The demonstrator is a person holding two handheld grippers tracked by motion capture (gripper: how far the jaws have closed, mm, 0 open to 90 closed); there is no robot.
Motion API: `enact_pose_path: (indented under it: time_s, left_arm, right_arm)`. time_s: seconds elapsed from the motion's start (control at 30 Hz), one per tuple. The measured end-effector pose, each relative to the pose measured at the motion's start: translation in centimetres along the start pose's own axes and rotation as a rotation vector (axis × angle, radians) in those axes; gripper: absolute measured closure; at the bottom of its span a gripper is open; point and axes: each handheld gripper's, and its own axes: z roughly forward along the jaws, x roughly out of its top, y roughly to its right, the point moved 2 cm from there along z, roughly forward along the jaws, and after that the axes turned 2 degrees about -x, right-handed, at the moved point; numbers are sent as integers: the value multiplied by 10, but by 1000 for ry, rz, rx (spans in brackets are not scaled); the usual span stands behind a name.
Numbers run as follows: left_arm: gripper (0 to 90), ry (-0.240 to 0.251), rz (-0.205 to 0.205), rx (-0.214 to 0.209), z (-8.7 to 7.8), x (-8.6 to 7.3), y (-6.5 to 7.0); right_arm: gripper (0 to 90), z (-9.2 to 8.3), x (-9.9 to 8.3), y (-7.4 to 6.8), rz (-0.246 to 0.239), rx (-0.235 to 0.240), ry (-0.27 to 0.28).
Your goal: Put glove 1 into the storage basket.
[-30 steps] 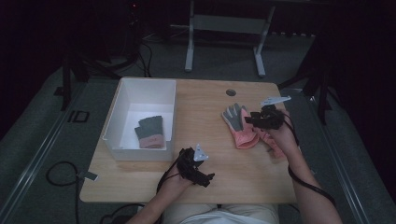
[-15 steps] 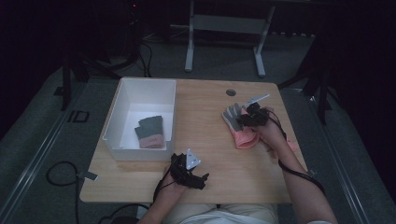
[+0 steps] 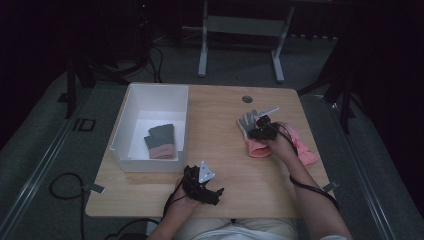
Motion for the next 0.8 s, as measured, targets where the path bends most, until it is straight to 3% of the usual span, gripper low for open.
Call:
enact_pose_path:
  time_s: [0.1,0.13,0.2,0.4,0.47,0.53,0.6,0.8]
  left_arm:
    - [4,9,2,7,0,1,0]
    - [4,10,4,6,0,1,0]
    - [4,10,8,9,0,1,0]
    - [4,15,20,16,0,2,1]
    - [4,22,21,16,0,2,1]
    - [4,26,18,16,-1,2,0]
    - [4,31,16,12,-1,3,1]
    - [4,41,16,-1,-2,3,2]
  right_arm:
    - [845,-1,0,-2,25,-13,1]
    - [878,-7,3,-3,64,-23,13]
    - [883,-16,5,-5,96,-11,26]
    - [885,-63,10,-29,145,42,155]
    - [885,-70,10,-32,157,41,176]
    - [884,-95,8,-46,180,14,223]
    - [884,-106,6,-56,173,-35,227]
    - [884,-118,-9,-80,219,-71,216]
